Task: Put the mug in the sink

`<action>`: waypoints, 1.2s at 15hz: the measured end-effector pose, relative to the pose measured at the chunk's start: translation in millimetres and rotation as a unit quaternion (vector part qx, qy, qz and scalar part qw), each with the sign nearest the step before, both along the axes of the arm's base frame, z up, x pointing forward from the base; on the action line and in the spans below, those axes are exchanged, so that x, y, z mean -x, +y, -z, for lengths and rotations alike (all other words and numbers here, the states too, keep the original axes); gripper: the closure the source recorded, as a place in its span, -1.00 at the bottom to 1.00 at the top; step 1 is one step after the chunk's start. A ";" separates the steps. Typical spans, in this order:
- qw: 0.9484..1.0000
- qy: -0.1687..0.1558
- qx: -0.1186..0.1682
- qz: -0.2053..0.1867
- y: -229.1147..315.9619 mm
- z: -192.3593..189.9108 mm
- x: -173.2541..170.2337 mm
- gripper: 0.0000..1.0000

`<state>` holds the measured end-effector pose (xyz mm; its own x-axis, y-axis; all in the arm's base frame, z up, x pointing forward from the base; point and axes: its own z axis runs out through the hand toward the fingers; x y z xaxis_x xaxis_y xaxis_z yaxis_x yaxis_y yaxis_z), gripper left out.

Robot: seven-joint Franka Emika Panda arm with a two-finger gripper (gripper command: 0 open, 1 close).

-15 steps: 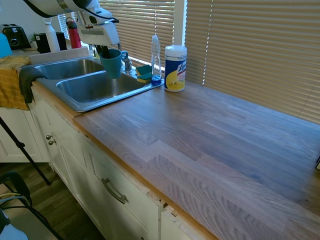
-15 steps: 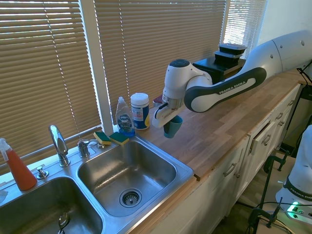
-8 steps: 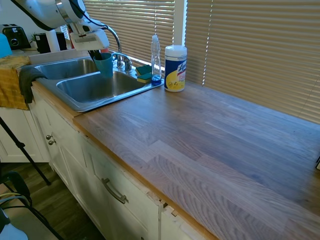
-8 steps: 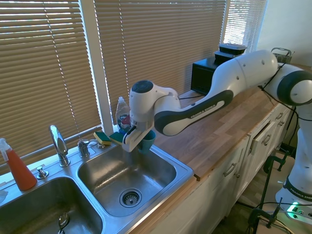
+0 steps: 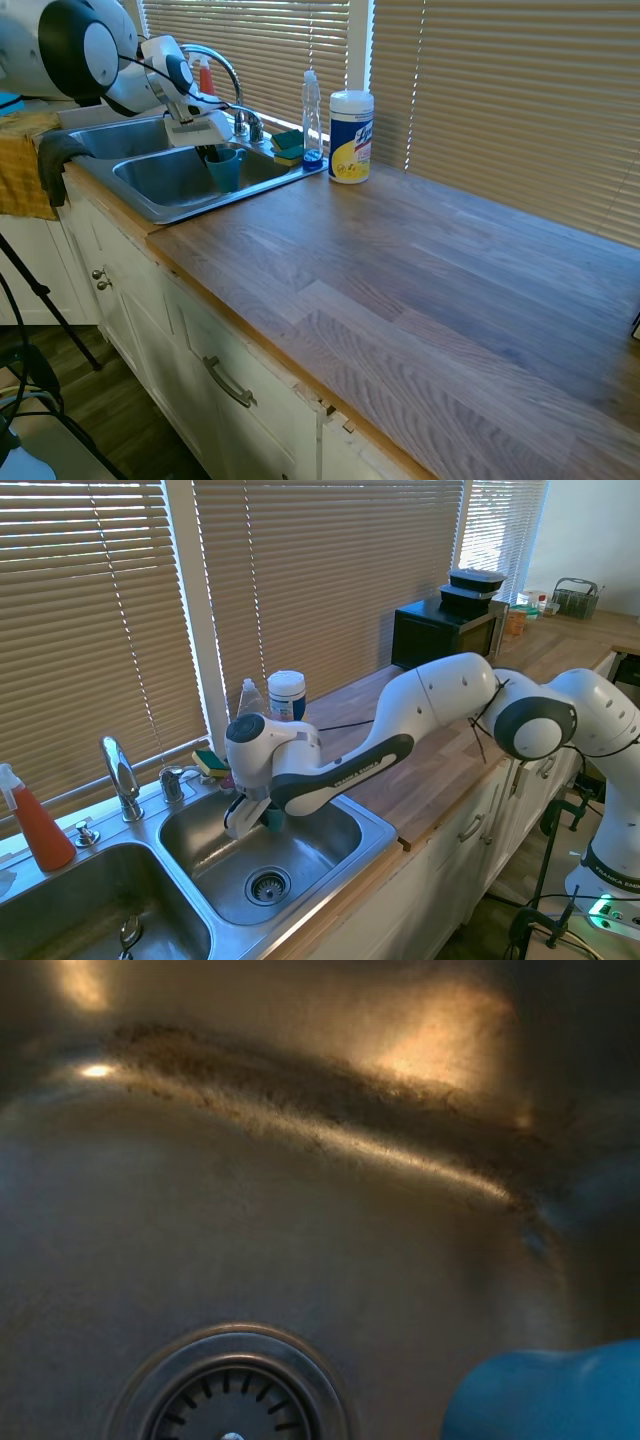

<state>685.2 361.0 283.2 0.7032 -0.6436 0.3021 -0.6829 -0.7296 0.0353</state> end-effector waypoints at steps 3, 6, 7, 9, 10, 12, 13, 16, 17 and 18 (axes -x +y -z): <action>1.000 0.024 0.012 0.002 -6.1 45.5 -15.6 1.00; 0.999 0.048 0.010 -0.005 -9.4 92.3 -24.0 1.00; 0.999 0.053 0.008 -0.007 -9.6 103.7 -25.9 1.00; 0.998 0.058 0.002 -0.008 -8.7 112.6 -29.5 -1.00; 0.998 0.058 0.000 -0.007 -8.0 111.3 -31.4 -1.00; 0.998 0.060 -0.004 -0.008 -7.7 108.5 -34.2 -1.00; 0.998 0.062 -0.009 -0.009 -8.3 108.7 -35.2 -1.00; 0.998 0.066 -0.009 -0.009 -7.8 103.5 -35.3 -1.00; 0.998 0.067 -0.006 -0.008 -7.3 101.7 -34.7 -1.00; 0.998 0.065 -0.004 -0.007 -6.7 97.2 -34.9 -1.00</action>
<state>720.1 354.2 186.0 0.7454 -0.6351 0.2023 -0.6623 -0.7401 0.1166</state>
